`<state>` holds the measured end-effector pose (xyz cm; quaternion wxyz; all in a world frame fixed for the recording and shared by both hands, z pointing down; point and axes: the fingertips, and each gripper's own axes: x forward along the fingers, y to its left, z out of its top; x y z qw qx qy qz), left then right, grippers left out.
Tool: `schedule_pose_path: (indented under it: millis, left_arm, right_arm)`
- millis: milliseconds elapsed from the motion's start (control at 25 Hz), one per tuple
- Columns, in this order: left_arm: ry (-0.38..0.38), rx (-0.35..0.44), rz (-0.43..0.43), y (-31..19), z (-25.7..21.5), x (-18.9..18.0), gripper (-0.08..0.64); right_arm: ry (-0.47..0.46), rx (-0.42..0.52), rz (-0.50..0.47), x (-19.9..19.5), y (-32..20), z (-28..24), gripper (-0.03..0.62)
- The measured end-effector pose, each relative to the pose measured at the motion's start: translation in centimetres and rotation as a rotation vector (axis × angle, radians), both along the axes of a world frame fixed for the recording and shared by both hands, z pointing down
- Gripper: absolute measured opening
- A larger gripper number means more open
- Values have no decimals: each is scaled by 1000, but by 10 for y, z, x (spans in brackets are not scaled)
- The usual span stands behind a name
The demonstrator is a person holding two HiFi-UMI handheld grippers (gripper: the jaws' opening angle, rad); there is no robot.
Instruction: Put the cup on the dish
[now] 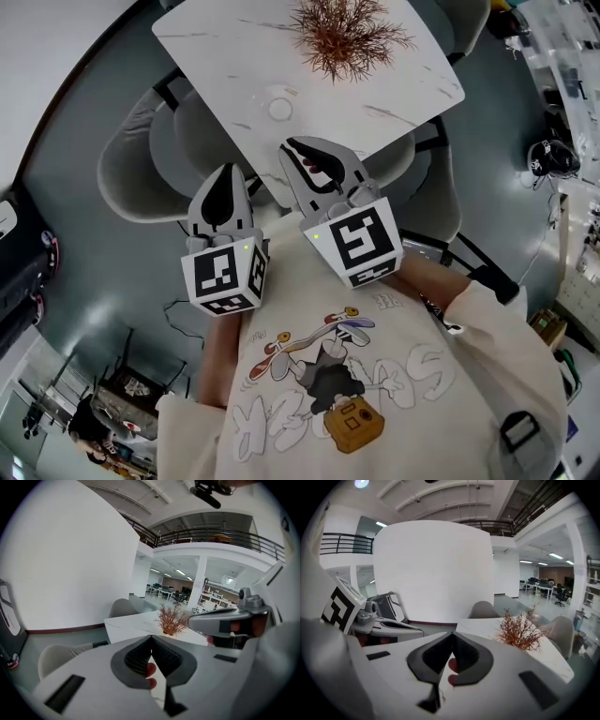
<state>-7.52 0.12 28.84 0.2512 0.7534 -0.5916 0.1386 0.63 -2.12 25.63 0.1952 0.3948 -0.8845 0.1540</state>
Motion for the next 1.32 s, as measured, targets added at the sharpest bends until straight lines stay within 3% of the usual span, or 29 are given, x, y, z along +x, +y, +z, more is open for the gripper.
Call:
schedule_pose_path:
  millis: [40, 240, 480, 680, 880, 1120, 1320]
  left_arm:
    - [6, 7, -2, 0, -4, 0, 5]
    - [24, 19, -5, 3, -14, -2, 5]
    - [22, -4, -12, 4, -7, -6, 5]
    - [17, -17, 10, 3, -4, 1, 5]
    - [13, -30, 36, 1, -2, 13, 5]
    - [8, -29, 65, -2, -4, 21, 5]
    - [-2, 4, 48, -7, -11, 14, 5]
  right_arm:
    - [-5, 27, 10, 2, 3, -7, 3]
    - [38, 138, -21, -3, 13, -36, 3]
    - [48, 122, -39, -6, 17, -36, 3]
    - [114, 115, -28, -6, 25, -34, 3]
    - [65, 169, 36, -3, 23, -45, 3]
    - [77, 103, 48, 9, 21, -36, 3]
    - [56, 205, 83, -6, 21, -47, 3]
